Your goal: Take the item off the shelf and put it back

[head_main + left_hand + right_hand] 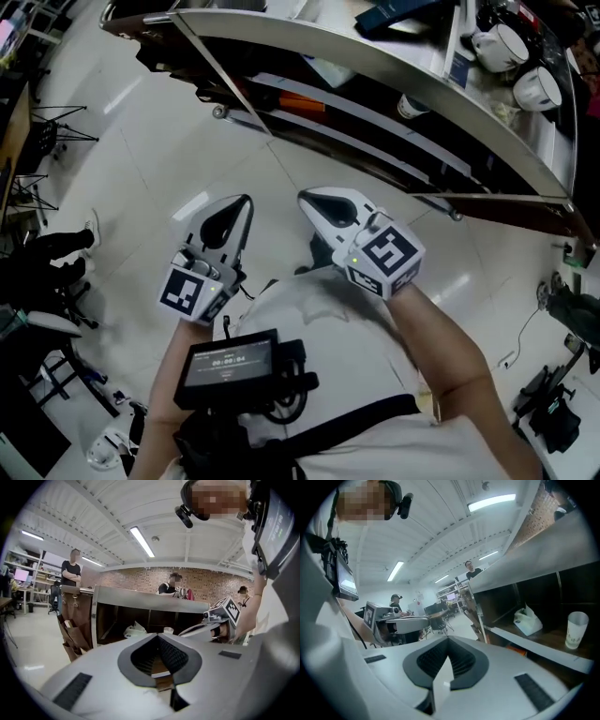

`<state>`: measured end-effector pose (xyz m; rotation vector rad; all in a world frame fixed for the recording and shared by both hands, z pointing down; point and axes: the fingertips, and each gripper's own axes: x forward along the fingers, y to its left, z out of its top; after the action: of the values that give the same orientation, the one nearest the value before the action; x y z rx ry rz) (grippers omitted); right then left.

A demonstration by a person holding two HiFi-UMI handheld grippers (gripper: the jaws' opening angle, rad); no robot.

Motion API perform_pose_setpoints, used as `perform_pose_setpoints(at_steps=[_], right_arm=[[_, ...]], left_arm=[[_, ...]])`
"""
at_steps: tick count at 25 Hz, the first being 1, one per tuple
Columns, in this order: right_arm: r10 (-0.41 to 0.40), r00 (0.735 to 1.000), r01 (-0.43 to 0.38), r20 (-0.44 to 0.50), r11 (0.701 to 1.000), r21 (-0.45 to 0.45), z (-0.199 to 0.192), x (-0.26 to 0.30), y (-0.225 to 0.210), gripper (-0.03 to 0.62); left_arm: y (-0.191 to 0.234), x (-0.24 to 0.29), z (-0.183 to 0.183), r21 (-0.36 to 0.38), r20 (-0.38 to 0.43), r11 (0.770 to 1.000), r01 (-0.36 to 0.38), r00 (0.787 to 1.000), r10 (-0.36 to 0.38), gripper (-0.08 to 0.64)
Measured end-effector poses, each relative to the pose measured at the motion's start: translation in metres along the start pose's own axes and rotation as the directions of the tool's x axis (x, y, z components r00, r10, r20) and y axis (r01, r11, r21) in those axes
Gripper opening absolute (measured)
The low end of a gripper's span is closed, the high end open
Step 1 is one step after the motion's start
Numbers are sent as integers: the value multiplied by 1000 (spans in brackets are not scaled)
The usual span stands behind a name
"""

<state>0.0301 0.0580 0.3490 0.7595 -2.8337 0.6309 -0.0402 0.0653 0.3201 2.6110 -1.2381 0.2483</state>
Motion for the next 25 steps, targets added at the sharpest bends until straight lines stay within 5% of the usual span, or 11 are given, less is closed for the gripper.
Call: perform_pose_setpoints(at_steps=[10,17,21,25], right_arm=[[-24,993,32,-118,997,66,0,18,-73,5],[-167,973,181,-157,980,79,-5,35,-106,6],[-313,944,326,-108,933,149,-6,26,-135,11],[-491,867,497,-77,857,131,-16,-2,-178,12]], left_arm=[[32,92,-10,11,-71,1000,2,997,-2,6],[54,91,-27,-79,-73,997,9,997,-15,6],[58,92,-45,18,-115,997,79,990,-77,6],[50,107,-61,15,-142,986,167,976,-163,6]])
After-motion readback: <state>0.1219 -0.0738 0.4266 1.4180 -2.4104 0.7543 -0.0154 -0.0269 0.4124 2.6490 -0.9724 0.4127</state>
